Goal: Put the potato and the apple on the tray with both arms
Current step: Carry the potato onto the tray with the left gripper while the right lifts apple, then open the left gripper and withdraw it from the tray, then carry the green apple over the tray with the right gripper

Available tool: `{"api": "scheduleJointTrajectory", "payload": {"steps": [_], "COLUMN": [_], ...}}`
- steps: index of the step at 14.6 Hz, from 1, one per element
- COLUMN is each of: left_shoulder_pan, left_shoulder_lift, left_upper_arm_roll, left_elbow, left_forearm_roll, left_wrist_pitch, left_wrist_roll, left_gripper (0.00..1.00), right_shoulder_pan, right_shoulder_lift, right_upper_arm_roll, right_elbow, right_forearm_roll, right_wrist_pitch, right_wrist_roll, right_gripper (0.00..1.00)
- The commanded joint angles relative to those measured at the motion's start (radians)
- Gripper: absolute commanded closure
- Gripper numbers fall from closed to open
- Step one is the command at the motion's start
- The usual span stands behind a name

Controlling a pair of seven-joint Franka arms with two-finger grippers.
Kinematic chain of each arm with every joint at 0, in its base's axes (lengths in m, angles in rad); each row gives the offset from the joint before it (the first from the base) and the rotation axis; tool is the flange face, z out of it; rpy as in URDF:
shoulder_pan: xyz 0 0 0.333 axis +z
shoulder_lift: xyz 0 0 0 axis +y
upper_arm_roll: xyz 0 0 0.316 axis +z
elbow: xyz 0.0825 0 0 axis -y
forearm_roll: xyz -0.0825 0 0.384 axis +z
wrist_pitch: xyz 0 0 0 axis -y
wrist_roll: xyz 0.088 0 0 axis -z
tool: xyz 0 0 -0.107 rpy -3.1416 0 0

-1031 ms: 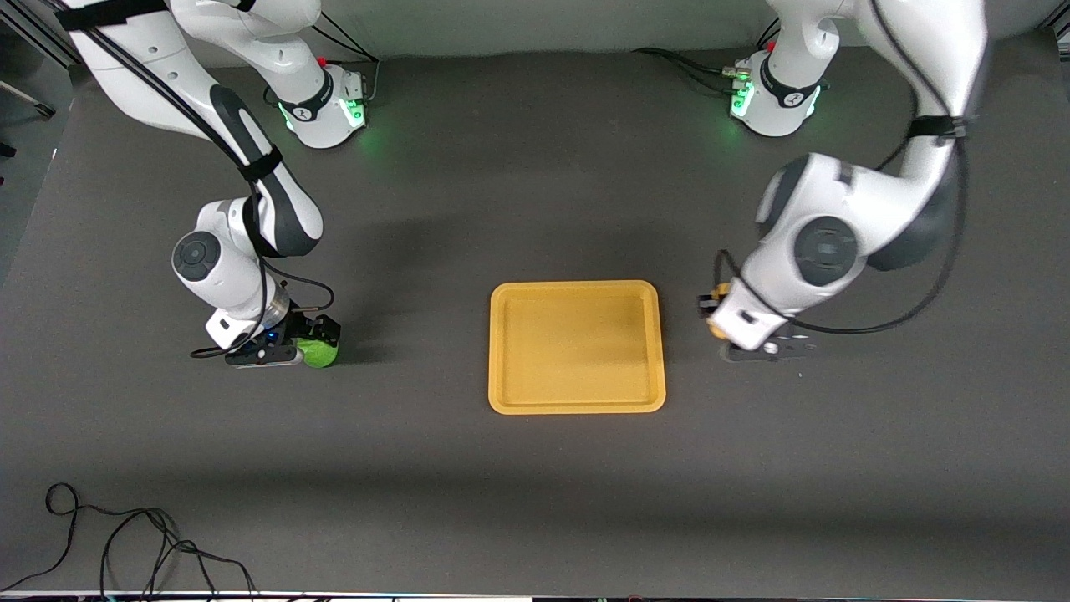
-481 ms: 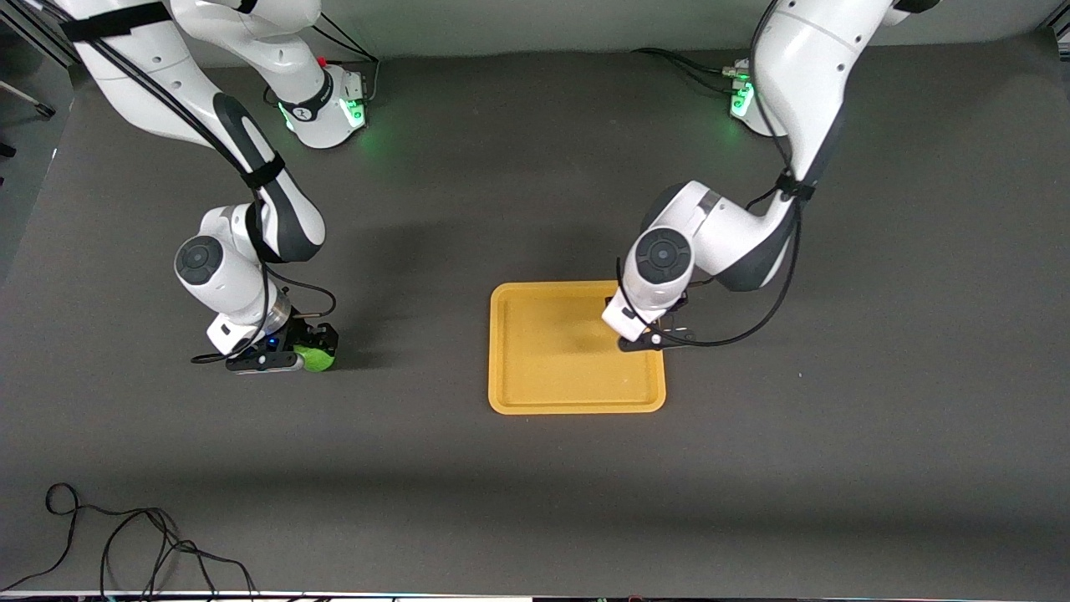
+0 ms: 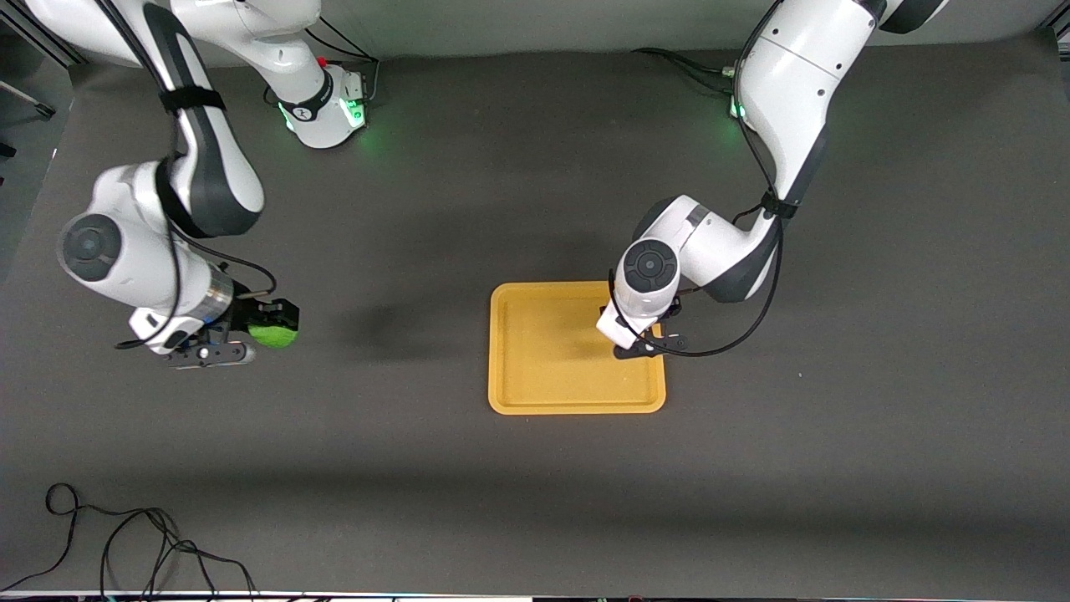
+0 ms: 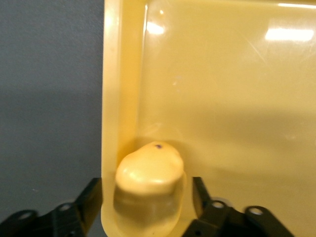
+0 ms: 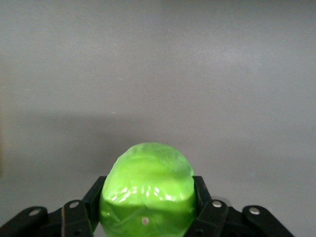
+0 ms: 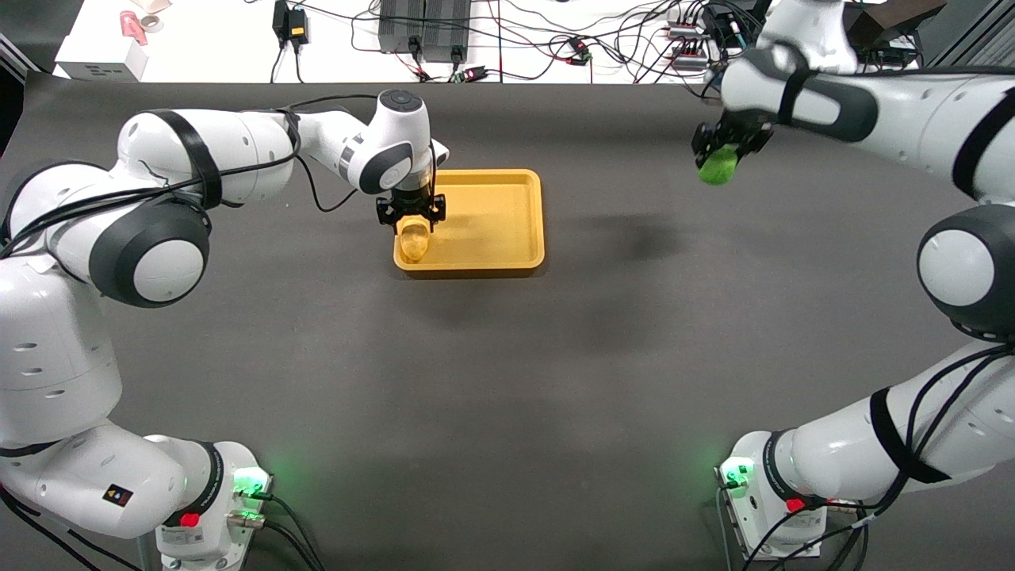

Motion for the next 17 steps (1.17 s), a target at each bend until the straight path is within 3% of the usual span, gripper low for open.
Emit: {"api": "scheduleJointTrajectory", "payload": {"steps": [1, 7, 11, 14, 16, 17], "left_shoulder_pan": [0.021, 0.239, 0.392, 0.519, 0.566, 0.575], "left_shoulder_lift": [-0.098, -0.408, -0.560, -0.643, -0.659, -0.660], "left_upper_arm_roll": [0.012, 0.006, 0.009, 0.012, 0.013, 0.013], "left_elbow": [-0.003, -0.035, -0.044, -0.047, -0.050, -0.050], "left_forearm_roll": [0.016, -0.082, -0.142, -0.168, -0.185, -0.185], "left_wrist_pitch": [-0.093, -0.317, -0.422, -0.486, -0.483, -0.474], "left_wrist_roll": [0.000, 0.368, 0.572, 0.744, 0.777, 0.778], "left_gripper": [0.00, 0.00, 0.00, 0.00, 0.00, 0.00], "right_shoulder_pan": [0.005, 0.005, 0.023, 0.085, 0.111, 0.114], "right_shoulder_lift": [0.036, 0.087, 0.277, 0.384, 0.443, 0.479], "right_upper_arm_roll": [0.040, 0.252, 0.379, 0.399, 0.436, 0.482], "right_elbow": [0.106, 0.125, 0.304, 0.378, 0.381, 0.381], "right_forearm_roll": [0.017, 0.020, 0.005, -0.010, -0.107, -0.203], "right_wrist_pitch": [-0.084, -0.004, 0.051, 0.164, 0.227, 0.255], "right_wrist_roll": [0.023, 0.248, 0.512, 0.682, 0.800, 0.901], "right_gripper": [0.50, 0.50, 0.50, 0.50, 0.50, 0.50]}}
